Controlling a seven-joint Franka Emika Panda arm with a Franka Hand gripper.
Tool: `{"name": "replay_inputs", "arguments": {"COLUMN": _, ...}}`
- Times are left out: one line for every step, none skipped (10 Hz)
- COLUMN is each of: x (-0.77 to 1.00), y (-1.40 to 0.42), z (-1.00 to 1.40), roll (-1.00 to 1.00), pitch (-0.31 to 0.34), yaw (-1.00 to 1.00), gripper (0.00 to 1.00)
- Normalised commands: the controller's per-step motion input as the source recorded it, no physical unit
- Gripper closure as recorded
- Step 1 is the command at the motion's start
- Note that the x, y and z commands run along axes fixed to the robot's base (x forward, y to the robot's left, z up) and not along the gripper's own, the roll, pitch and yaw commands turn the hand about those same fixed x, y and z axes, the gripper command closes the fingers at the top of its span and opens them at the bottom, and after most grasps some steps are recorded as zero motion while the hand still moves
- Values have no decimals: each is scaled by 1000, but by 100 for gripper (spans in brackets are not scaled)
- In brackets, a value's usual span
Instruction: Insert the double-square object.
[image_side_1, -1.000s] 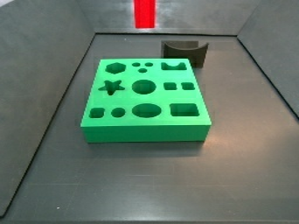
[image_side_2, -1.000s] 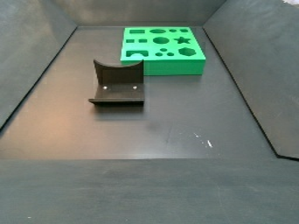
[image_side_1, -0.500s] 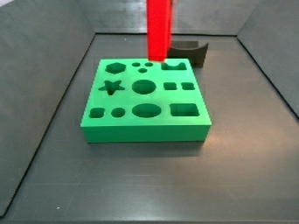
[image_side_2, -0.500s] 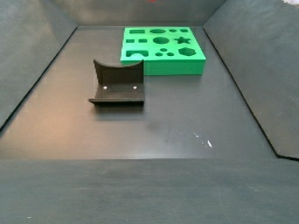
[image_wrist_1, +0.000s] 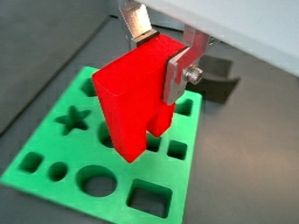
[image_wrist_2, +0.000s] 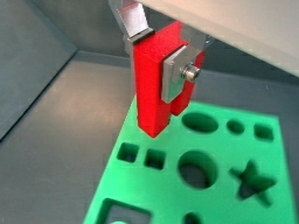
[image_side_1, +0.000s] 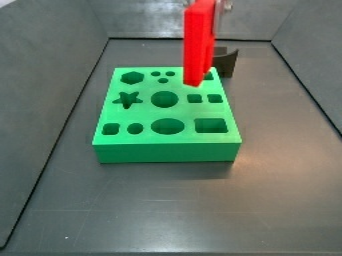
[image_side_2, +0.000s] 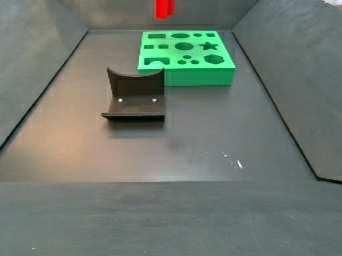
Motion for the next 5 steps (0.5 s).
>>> {"name": "replay_inputs", "arguments": {"x": 297, "y": 220, "z": -440, "roll": 0, "pitch": 0, "yaw": -817, "gripper": 100}}
{"name": "replay_inputs", "arguments": {"x": 303, "y": 211, "z": -423, "roll": 0, "pitch": 0, "yaw": -823, "gripper": 100}}
{"name": "replay_inputs", "arguments": {"x": 306, "y": 209, "z": -414, "roll": 0, "pitch": 0, "yaw": -826, "gripper": 100}}
{"name": "replay_inputs", "arguments": {"x": 240, "y": 200, "z": -334, "roll": 0, "pitch": 7, "yaw": -837, "gripper": 100}}
{"name": "replay_inputs", "arguments": {"x": 163, "y": 183, "z": -231, "roll": 0, "pitch": 41, "yaw": -843, "gripper": 100}}
